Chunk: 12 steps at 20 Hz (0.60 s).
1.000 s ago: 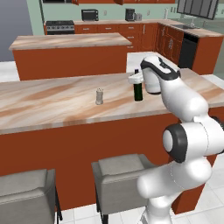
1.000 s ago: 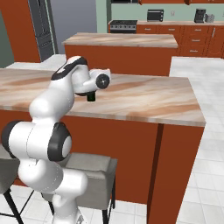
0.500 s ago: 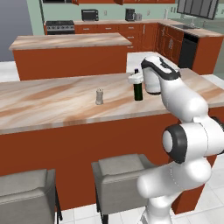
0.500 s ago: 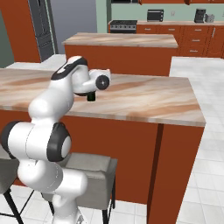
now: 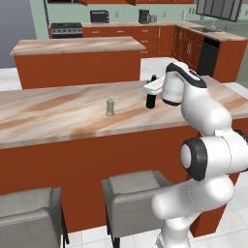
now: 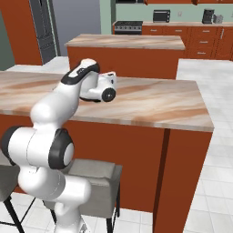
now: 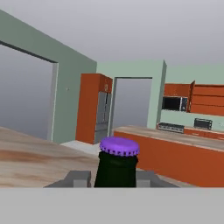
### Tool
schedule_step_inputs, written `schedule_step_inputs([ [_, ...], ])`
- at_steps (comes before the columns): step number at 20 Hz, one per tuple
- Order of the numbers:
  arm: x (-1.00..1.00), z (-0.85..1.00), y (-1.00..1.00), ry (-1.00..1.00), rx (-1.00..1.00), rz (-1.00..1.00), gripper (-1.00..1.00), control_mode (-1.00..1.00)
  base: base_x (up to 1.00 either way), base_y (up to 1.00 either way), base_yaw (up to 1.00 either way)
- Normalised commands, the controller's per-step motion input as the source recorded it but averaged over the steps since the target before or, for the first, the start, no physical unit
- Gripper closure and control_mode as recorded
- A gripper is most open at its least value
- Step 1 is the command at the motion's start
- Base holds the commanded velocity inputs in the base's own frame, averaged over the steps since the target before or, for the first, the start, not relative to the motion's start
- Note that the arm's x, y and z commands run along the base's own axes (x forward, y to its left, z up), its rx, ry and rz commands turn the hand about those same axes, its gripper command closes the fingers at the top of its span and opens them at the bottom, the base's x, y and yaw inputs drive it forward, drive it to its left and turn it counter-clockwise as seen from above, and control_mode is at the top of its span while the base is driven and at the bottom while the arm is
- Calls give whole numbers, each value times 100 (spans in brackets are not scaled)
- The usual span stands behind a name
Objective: Get the candle and the beer from the cabinet and move them to the dining counter.
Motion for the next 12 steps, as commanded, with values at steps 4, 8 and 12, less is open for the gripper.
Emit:
schedule_step_inputs([
  [4,24,-4,0,0,0,0,100,-100,0,0,0],
  [8,28,0,0,4,0,0,100,-100,0,0,0],
  [12,20,0,0,3,0,0,100,-100,0,0,0],
])
